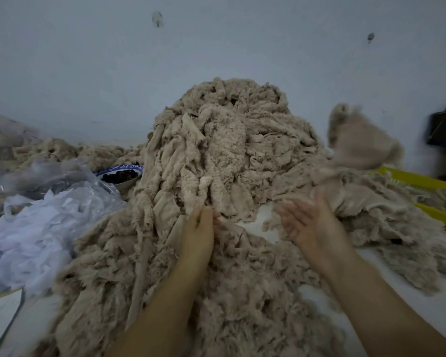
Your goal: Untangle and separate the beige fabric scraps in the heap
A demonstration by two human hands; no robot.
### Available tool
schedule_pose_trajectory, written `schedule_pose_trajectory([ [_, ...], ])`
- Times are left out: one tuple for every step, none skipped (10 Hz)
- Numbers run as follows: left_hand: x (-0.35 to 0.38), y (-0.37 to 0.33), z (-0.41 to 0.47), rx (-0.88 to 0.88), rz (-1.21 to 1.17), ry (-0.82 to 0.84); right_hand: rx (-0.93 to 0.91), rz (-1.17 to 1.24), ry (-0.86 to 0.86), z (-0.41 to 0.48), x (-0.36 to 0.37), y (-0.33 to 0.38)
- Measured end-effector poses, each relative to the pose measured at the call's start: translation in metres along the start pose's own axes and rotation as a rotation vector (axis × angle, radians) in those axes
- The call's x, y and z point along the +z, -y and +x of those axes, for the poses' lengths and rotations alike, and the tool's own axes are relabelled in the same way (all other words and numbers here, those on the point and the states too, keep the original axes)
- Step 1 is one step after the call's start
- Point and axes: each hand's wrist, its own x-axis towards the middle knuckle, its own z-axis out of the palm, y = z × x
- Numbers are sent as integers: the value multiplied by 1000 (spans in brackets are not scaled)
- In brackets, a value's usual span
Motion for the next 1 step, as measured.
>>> schedule_pose_trajectory([
  [3, 15, 2, 28, 273, 120, -229, -254, 25, -9, 17, 4],
])
